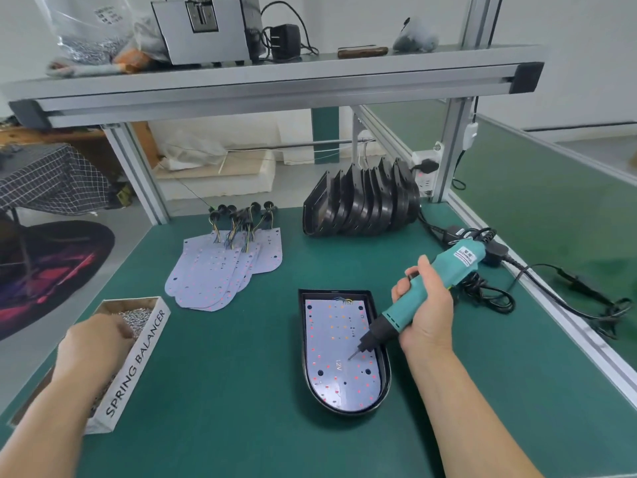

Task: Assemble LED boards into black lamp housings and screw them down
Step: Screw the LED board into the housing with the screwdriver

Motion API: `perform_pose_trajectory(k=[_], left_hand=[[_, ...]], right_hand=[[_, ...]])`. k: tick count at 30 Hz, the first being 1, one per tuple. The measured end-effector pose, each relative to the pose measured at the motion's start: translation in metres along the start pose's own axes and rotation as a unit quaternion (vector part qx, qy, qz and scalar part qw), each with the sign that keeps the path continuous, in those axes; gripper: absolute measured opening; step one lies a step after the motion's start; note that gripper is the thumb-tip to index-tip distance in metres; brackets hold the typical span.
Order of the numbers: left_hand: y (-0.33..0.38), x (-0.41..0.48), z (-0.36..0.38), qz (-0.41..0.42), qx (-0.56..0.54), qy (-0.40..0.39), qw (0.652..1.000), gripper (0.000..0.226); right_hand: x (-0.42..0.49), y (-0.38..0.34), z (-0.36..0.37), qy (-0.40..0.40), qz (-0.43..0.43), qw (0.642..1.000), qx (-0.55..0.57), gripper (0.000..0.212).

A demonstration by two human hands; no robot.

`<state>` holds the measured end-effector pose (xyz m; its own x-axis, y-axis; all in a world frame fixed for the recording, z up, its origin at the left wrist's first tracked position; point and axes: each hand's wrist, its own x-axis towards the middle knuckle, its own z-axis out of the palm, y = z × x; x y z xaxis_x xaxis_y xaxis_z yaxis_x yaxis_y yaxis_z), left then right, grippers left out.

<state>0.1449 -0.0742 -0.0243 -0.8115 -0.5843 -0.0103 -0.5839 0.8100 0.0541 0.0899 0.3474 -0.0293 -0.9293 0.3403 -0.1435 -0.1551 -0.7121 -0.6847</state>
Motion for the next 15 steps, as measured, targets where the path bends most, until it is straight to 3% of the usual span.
perform_pose_trajectory(k=[10,12,15], left_hand=[[0.008,-0.013,-0.002,-0.045,-0.169,0.119,0.977,0.016],[0.036,-0.040,-0.020,-0.011,-0.340,0.106,0.934,0.012],[0.103,-0.100,-0.034,0.118,-0.544,-0.087,0.826,0.014]], right_hand=[[-0.003,-0.006,0.004,0.011,-0.007,1.000,0.014,0.023],[-0.005,-0.010,0.010,0.014,-0.013,1.000,0.022,0.024],[-0.009,-0.020,0.023,0.024,-0.032,0.998,0.050,0.026]])
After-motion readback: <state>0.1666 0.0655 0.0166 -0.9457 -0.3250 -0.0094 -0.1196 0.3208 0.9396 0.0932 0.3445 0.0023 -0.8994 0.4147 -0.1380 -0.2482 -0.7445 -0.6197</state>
